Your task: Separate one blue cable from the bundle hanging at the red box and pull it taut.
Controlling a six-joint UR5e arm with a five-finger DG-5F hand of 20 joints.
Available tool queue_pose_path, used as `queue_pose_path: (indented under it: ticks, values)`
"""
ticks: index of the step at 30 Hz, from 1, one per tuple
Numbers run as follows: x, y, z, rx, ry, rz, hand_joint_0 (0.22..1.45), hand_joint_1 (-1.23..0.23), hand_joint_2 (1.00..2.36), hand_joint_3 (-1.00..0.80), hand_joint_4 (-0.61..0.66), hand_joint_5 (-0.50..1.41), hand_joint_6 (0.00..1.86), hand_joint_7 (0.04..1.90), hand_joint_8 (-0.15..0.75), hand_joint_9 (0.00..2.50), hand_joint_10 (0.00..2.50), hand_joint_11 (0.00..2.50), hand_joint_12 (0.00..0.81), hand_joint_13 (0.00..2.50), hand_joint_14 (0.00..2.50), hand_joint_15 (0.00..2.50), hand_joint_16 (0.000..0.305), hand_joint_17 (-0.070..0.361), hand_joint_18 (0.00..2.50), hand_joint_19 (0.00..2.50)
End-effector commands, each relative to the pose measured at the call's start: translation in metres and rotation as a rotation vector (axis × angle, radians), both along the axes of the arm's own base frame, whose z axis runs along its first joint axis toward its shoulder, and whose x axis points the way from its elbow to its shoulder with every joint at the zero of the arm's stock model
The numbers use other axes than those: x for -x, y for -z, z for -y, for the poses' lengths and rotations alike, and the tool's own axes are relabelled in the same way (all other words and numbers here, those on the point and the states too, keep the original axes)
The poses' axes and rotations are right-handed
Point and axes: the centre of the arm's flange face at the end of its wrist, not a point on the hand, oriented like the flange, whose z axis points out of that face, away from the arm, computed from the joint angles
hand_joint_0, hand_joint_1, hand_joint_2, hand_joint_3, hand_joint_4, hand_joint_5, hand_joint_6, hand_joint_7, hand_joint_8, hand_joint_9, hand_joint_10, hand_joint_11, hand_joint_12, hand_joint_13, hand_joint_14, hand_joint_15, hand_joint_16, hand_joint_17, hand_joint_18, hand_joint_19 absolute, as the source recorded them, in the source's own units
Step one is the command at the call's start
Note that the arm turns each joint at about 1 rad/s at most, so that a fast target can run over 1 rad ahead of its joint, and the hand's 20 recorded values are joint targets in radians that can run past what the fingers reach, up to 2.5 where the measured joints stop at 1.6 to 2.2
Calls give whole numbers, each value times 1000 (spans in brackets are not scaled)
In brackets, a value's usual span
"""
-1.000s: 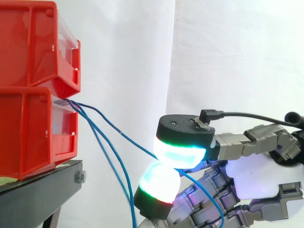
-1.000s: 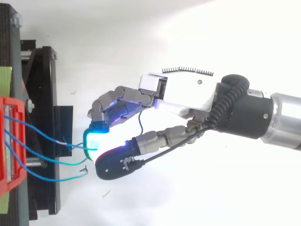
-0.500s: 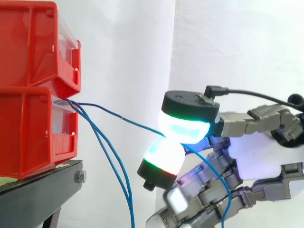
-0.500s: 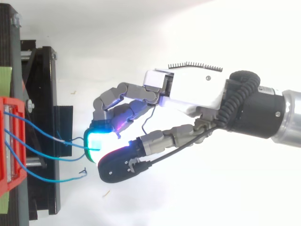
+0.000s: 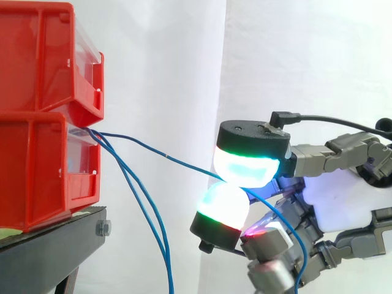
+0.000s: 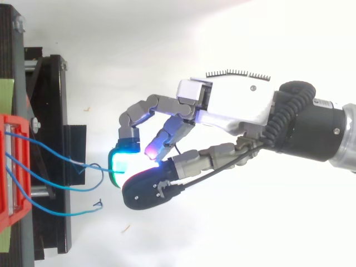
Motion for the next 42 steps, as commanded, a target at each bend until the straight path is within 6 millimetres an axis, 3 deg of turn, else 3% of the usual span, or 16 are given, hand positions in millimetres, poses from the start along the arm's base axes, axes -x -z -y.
queue_pose_path:
  ticks: [1, 5, 8, 11, 13, 16, 23, 28, 32, 42]
  values:
    - [3, 1, 0, -9, 3, -22, 717, -752, 1015, -309, 95, -209, 847, 1101, 330, 1058, 18, 1364, 385, 1098, 20, 1311, 42, 95, 741, 572]
    - [3, 3, 2, -6, 3, -28, 720, -751, 1015, -310, 98, -209, 849, 1087, 338, 1095, 9, 1465, 367, 1181, 1, 1737, 46, 104, 888, 781]
    - [3, 3, 2, -6, 3, -28, 725, -751, 1015, -309, 96, -209, 849, 1081, 339, 1123, 4, 1584, 363, 1090, 510, 1697, 46, 104, 985, 948]
    - [3, 2, 2, -7, 3, -25, 729, -751, 1015, -311, 99, -209, 849, 1072, 334, 1128, 2, 1657, 367, 1047, 770, 1670, 45, 101, 1030, 1034]
    - [3, 3, 0, -5, 1, -27, 731, -751, 1016, -311, 103, -209, 848, 1074, 332, 1136, 54, 1683, 372, 1011, 1079, 1593, 44, 99, 1067, 1103]
    - [3, 2, 0, -6, -1, -24, 732, -752, 1016, -306, 101, -209, 848, 1083, 328, 1118, 201, 1667, 376, 981, 1254, 1588, 43, 97, 1098, 1173]
    - [3, 2, 0, -6, -1, -23, 738, -761, 1016, -298, 71, -209, 852, 1076, 312, 1027, 678, 1656, 373, 950, 1368, 1615, 43, 96, 1100, 1210]
    - [3, 2, -1, -5, -2, -23, 738, -763, 1016, -298, 73, -211, 855, 1068, 314, 1002, 832, 1628, 373, 932, 1452, 1593, 43, 96, 1100, 1204]
    - [3, 2, -1, -5, -1, -23, 739, -759, 1016, -301, 71, -211, 857, 1054, 320, 951, 1198, 1598, 376, 890, 1712, 1542, 42, 94, 1126, 1251]
    - [-1, 1, -2, -4, -4, 2, 742, -754, 1016, -300, 79, -214, 860, 1039, 324, 917, 1401, 1542, 388, 853, 2029, 1539, 40, 90, 1208, 1340]
